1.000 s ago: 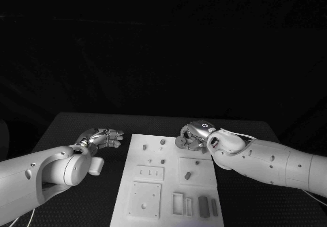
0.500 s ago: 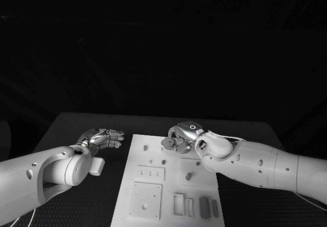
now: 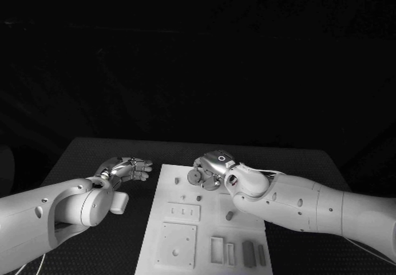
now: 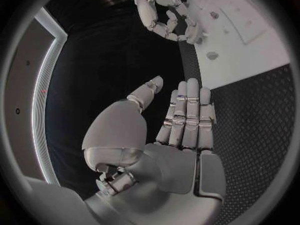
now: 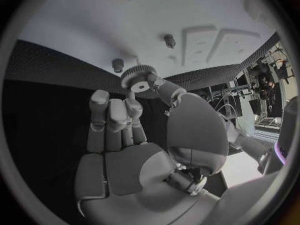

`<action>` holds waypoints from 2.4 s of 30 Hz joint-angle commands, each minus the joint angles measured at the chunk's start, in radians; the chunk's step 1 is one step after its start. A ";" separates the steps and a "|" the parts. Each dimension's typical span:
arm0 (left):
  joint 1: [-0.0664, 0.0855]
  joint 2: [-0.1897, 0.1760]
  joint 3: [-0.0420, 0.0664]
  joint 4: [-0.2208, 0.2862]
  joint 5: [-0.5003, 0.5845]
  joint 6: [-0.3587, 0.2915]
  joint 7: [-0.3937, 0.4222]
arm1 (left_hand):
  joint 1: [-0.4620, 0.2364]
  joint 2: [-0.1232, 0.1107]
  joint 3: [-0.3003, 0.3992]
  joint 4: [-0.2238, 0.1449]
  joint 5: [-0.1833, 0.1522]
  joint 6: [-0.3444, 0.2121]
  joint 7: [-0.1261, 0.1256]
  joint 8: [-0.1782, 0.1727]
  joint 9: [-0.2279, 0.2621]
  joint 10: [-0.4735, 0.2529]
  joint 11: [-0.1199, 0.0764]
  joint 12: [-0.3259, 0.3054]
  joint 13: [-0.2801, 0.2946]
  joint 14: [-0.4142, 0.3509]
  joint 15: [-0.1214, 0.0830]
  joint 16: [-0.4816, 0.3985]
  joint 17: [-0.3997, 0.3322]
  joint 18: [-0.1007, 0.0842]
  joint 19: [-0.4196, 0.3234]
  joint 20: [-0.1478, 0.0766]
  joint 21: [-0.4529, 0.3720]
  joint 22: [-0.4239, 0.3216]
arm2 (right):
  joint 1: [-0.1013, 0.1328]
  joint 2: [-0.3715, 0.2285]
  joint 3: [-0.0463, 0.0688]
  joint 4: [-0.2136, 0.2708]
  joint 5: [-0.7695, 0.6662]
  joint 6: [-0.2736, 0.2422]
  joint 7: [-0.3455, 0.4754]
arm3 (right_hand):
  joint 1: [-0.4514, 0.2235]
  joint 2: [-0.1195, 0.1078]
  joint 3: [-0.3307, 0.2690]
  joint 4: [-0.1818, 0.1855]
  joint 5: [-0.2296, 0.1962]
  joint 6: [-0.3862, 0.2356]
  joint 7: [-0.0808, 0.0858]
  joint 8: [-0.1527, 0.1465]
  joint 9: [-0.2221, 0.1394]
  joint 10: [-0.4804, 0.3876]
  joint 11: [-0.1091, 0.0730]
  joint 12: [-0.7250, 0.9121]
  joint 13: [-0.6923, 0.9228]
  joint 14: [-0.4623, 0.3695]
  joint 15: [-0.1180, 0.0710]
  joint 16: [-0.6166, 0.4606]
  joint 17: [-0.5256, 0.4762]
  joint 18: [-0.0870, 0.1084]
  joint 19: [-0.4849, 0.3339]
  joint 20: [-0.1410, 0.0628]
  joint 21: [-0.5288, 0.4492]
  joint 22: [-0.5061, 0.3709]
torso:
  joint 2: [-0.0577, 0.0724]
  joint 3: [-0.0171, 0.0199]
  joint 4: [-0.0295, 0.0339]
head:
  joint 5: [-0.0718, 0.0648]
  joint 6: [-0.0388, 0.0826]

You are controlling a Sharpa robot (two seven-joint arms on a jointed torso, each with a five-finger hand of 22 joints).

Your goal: Assemble the parts on the task board

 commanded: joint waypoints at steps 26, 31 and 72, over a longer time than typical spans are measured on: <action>0.001 0.007 0.001 -0.003 0.018 0.026 0.002 | -0.014 -0.002 0.000 0.002 -0.001 -0.006 -0.002 -0.006 0.002 -0.008 0.003 -0.007 0.002 -0.008 0.002 0.005 -0.002 -0.001 -0.008 -0.003 0.006 0.017 | -0.012 0.045 -0.012 -0.050 -0.062 0.026 -0.027 | 0.000 -0.011 -0.001 0.000 -0.004 0.123 0.011 -0.001 0.003 -0.002 -0.004 -0.008 -0.003 0.000 -0.006 -0.008 -0.006 0.042 0.005 -0.003 0.004 -0.002 | 0.000 0.0041 -0.0036 | 0.008 -0.014; 0.001 0.008 0.001 -0.003 0.018 0.027 0.002 | -0.015 -0.002 0.000 0.003 -0.001 -0.006 -0.002 -0.007 0.002 -0.008 0.004 -0.007 0.002 -0.008 0.002 0.005 -0.002 -0.001 -0.008 -0.003 0.006 0.017 | -0.012 0.046 -0.013 -0.056 -0.065 0.035 -0.027 | 0.001 -0.011 -0.001 -0.001 -0.004 0.122 0.011 -0.002 0.003 -0.002 -0.004 -0.008 -0.003 0.000 -0.006 -0.008 -0.007 0.042 0.004 -0.003 0.004 -0.002 | 0.000 0.0034 -0.0038 | 0.005 -0.018; 0.001 0.011 0.001 -0.006 0.018 0.025 0.005 | -0.015 -0.001 0.000 0.002 -0.001 -0.007 -0.003 -0.008 0.004 -0.009 0.004 -0.009 0.004 -0.008 0.002 0.006 -0.003 0.000 -0.009 -0.003 0.006 0.017 | -0.016 0.049 -0.029 -0.080 -0.058 0.109 -0.025 | -0.018 -0.012 -0.025 -0.022 -0.004 0.109 0.018 -0.011 0.006 -0.005 0.002 -0.012 -0.006 -0.005 0.000 -0.014 -0.010 0.042 -0.006 0.002 0.002 -0.003 | -0.001 0.0035 -0.0049 | 0.013 -0.018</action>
